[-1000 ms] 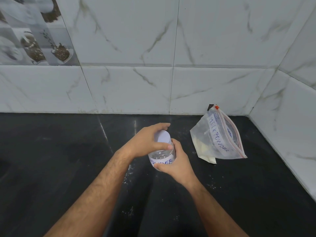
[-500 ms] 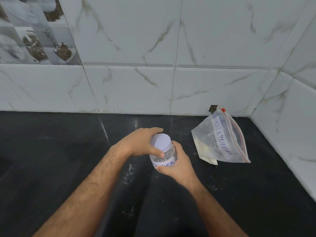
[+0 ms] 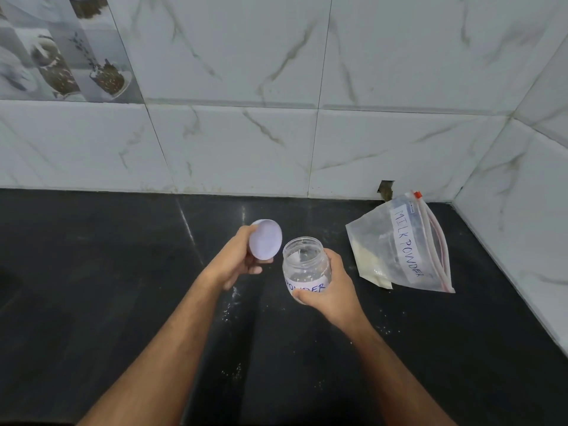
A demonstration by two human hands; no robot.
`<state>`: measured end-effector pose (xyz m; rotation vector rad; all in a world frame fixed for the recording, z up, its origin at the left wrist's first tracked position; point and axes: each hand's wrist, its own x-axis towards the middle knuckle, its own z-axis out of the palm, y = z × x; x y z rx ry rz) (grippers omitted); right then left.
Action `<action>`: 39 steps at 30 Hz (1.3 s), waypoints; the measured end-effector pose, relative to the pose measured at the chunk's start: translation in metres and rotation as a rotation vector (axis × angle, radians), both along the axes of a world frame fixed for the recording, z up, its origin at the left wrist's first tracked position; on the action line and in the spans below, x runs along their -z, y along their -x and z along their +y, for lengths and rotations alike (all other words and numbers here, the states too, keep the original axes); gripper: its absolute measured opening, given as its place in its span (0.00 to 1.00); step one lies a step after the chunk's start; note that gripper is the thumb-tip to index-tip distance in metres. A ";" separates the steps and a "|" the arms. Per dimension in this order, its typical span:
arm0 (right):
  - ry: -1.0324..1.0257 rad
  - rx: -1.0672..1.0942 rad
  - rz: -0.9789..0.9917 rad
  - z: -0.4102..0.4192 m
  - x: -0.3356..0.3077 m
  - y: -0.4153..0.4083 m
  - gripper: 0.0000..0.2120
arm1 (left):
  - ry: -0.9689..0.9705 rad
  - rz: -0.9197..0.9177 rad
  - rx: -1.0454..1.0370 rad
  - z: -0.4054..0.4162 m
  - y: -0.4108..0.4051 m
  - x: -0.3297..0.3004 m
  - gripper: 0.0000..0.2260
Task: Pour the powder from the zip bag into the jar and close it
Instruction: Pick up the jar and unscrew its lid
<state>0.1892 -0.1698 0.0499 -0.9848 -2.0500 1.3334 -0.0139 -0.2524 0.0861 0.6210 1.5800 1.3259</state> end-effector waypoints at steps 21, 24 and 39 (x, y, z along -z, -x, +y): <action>0.000 0.059 -0.066 -0.001 0.020 -0.015 0.37 | 0.776 0.870 0.001 0.016 0.027 0.098 0.18; 0.010 0.062 -0.064 0.000 0.023 -0.017 0.37 | 0.783 0.963 0.010 0.017 0.026 0.102 0.20; -0.004 0.083 -0.059 -0.002 0.046 0.006 0.38 | 0.159 0.708 -0.012 0.001 0.005 0.096 0.12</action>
